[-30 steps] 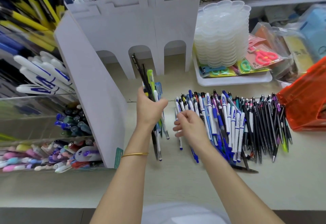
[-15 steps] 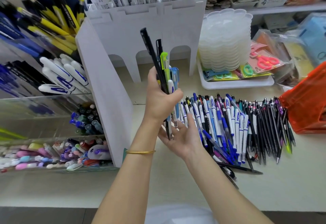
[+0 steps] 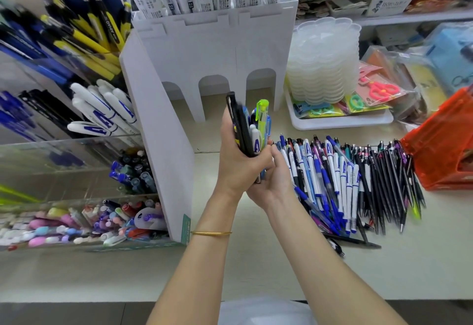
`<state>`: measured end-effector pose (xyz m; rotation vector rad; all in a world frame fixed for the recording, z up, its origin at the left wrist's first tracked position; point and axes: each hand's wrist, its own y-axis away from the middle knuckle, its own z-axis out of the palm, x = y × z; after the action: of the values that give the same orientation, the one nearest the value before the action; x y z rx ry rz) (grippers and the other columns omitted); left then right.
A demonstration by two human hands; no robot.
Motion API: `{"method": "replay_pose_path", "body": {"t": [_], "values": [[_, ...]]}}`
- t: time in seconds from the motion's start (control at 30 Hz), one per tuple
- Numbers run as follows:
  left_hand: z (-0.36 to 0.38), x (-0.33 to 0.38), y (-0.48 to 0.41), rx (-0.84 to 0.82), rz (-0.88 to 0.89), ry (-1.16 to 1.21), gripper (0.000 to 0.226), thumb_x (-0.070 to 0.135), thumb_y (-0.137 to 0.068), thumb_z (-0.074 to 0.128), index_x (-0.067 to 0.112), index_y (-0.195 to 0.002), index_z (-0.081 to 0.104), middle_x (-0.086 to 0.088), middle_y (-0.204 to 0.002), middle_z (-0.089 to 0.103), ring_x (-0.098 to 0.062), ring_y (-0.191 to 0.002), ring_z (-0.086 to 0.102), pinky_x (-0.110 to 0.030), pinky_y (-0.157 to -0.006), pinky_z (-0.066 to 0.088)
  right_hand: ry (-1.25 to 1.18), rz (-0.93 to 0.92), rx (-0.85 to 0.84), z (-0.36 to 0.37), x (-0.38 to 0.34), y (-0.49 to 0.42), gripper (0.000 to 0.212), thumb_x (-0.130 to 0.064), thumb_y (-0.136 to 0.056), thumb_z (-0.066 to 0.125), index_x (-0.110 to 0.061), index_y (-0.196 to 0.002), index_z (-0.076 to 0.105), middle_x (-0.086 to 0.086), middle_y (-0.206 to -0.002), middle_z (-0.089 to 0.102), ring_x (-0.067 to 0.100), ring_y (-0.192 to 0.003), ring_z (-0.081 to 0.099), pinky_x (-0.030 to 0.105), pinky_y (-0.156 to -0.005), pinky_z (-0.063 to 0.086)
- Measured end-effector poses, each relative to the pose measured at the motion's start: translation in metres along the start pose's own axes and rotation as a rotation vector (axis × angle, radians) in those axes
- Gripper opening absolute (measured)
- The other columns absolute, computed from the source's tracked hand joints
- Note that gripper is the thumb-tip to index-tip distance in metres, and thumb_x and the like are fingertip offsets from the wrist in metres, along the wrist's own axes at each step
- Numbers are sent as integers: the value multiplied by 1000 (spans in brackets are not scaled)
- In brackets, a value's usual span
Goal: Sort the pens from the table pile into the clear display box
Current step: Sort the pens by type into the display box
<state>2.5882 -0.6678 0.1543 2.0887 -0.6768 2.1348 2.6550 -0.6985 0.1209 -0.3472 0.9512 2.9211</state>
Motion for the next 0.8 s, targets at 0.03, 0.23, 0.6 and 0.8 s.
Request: {"method": "replay_pose_path", "body": {"t": [0.03,0.23,0.6,0.8], "values": [[0,-1,2,7,-12,4,89,-2,-74,71,48,-134,27,11,-121,55,-20,-111,62,-30,-88,55,30,5,-3,0,2,-1,34,-40,-93,54,-14,-104,72,5,-96,74,19,-82,73,29,-78,56],[1,-9,9,18,-78,-9,76,-9,-76,72,26,-136,41,19,-112,60,0,-101,63,-21,-89,51,99,25,-20,1,12,-11,35,-40,-91,49,-28,-119,68,-6,-110,71,12,-100,68,24,-71,54],[7,-9,17,81,-84,-6,66,1,-75,77,36,-121,45,13,-105,62,-4,-96,64,-17,-83,51,-62,-185,-227,8,17,-4,60,-32,-102,30,-15,-72,80,1,-84,75,11,-78,72,21,-67,57],[7,0,9,164,-73,-30,45,1,-77,75,31,-97,48,18,-80,60,7,-74,61,-11,-66,49,63,-48,-46,-5,18,-4,36,-39,-85,64,-15,-110,72,3,-110,70,20,-101,67,32,-79,55]]}}
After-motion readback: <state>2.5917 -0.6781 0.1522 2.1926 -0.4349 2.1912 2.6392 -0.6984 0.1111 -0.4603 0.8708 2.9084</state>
